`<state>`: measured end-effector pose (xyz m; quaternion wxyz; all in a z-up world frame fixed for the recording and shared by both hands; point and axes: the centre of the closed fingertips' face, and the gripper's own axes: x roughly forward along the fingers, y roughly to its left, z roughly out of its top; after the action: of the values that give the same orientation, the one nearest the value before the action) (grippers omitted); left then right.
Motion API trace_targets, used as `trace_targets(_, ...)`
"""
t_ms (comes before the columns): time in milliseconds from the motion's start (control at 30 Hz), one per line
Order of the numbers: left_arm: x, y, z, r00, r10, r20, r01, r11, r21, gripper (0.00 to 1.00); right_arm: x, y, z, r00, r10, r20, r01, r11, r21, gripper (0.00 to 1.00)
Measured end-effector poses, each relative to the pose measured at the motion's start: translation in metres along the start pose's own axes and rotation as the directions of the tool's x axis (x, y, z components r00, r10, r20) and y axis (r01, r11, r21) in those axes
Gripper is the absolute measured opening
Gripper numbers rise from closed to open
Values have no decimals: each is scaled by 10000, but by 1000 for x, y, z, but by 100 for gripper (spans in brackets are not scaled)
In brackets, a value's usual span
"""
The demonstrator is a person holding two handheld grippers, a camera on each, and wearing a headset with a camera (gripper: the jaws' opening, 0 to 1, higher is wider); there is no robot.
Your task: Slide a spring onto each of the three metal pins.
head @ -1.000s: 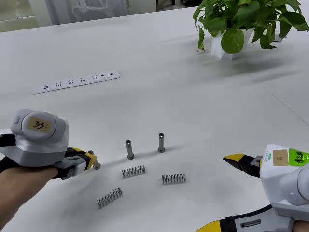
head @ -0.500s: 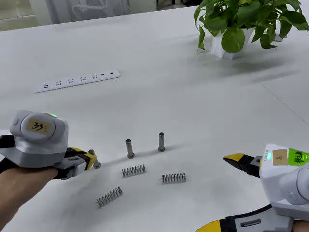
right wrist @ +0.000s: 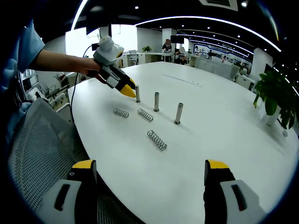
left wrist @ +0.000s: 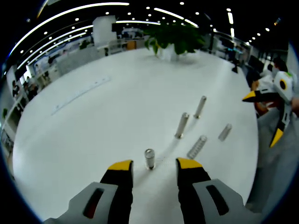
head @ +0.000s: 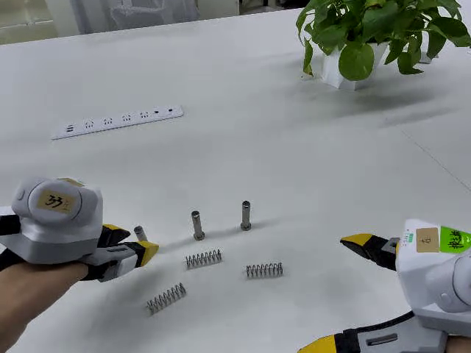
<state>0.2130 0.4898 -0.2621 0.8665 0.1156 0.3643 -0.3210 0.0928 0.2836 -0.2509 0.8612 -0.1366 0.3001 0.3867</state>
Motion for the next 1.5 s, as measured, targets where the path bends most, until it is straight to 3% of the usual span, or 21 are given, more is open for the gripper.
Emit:
trace_targets(167,-3,-5,-3,9996,-216,189,219,9997,-140,51,0,-2,1,10000,-24,47,23,10000,59,97)
trace_targets(333,-9,-11,-3,9969,-489,623,518,9976,-462,65,0,-4,4,9999,-79,152,77,9999,110,97)
trace_targets(367,-10,-13,-2,9949,-596,819,646,9962,-589,70,0,-5,4,9998,-82,160,80,9999,116,97)
trace_targets(633,-19,-19,-4,9884,-888,1230,996,9914,-850,100,1,-10,6,10000,-6,20,6,10000,-87,97)
trace_targets(733,-22,-23,-8,9882,-1114,1051,1212,9883,-923,100,0,-12,6,10000,11,-53,-11,9999,-164,97)
trace_targets(1100,-33,-38,-14,9791,-1283,1580,1335,9908,-227,100,0,-18,7,9997,28,-250,-38,9992,-386,97)
trace_targets(1167,-36,-41,-10,9720,-1335,1932,1377,9904,-80,100,0,-18,7,9996,43,-289,-56,9991,-422,97)
trace_targets(1267,-40,-45,-9,9661,-1432,2146,1441,9895,118,100,1,-19,7,9995,59,-324,-74,9990,-450,97)
trace_targets(1367,-46,-51,-5,9522,-1574,2618,1616,9868,54,100,2,-20,8,9995,67,-321,-82,9990,-444,97)
trace_targets(1500,-51,-52,-3,9448,-1566,2878,1622,9867,45,100,3,-22,6,9993,42,-373,-58,9990,-433,97)
